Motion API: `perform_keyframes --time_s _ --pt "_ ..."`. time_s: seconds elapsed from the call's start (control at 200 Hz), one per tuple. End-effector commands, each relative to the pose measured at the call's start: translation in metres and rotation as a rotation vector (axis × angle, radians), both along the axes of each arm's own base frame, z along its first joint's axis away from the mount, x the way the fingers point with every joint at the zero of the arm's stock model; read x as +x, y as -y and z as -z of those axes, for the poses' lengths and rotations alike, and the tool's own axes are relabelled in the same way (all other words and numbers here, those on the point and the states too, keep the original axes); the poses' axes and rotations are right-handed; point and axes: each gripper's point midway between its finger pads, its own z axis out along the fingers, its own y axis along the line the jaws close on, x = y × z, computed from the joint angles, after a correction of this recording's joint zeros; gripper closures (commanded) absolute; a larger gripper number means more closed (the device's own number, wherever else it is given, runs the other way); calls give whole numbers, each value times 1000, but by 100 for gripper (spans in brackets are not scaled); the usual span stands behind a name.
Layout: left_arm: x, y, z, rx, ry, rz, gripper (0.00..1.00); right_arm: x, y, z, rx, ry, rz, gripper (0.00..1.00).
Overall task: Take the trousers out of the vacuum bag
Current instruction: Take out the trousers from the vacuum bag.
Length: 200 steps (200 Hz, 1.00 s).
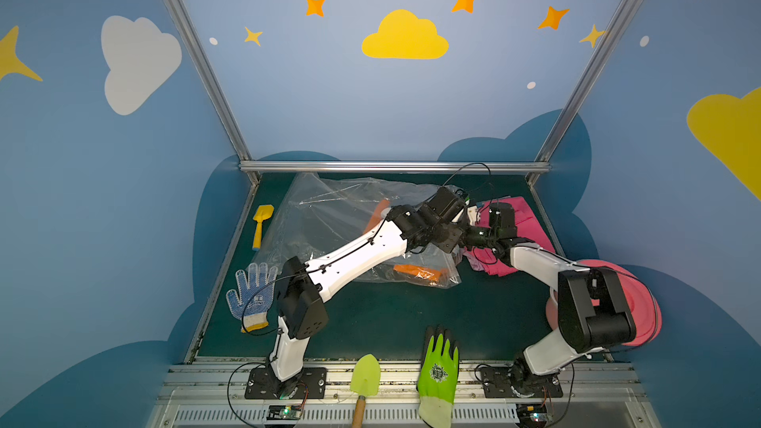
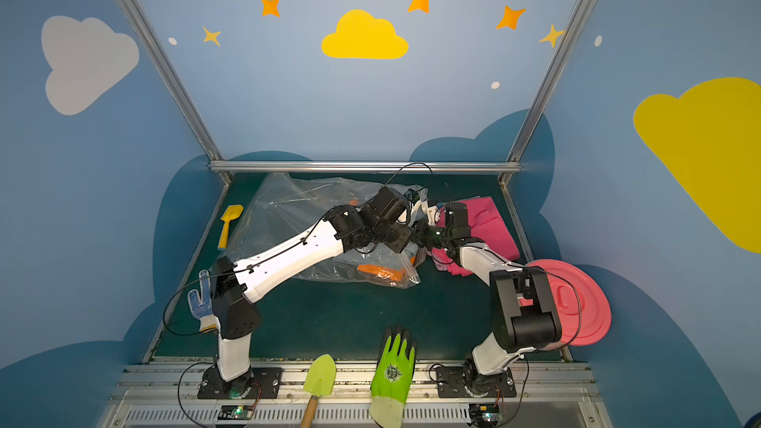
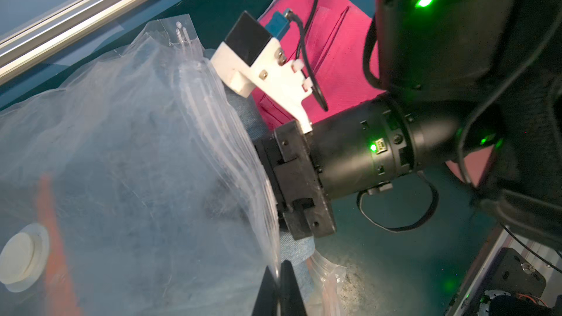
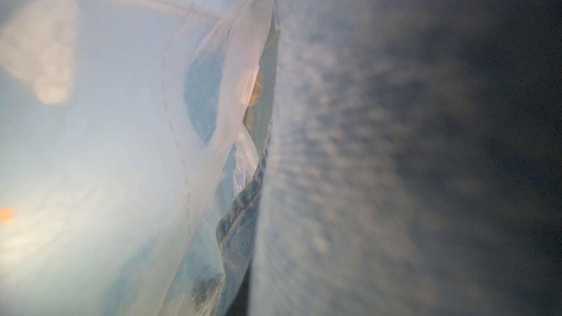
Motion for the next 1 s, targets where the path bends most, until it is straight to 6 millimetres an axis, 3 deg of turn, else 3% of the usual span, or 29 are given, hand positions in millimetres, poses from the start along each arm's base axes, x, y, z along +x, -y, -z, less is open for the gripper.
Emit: perform_keyframes --time_s 0.0,0.996 --pt "3 2 -1 6 4 -13 95 2 10 -40 14 155 1 100" --pt "8 7 12 40 -18 -10 95 -24 97 -109 -27 286 217 100"
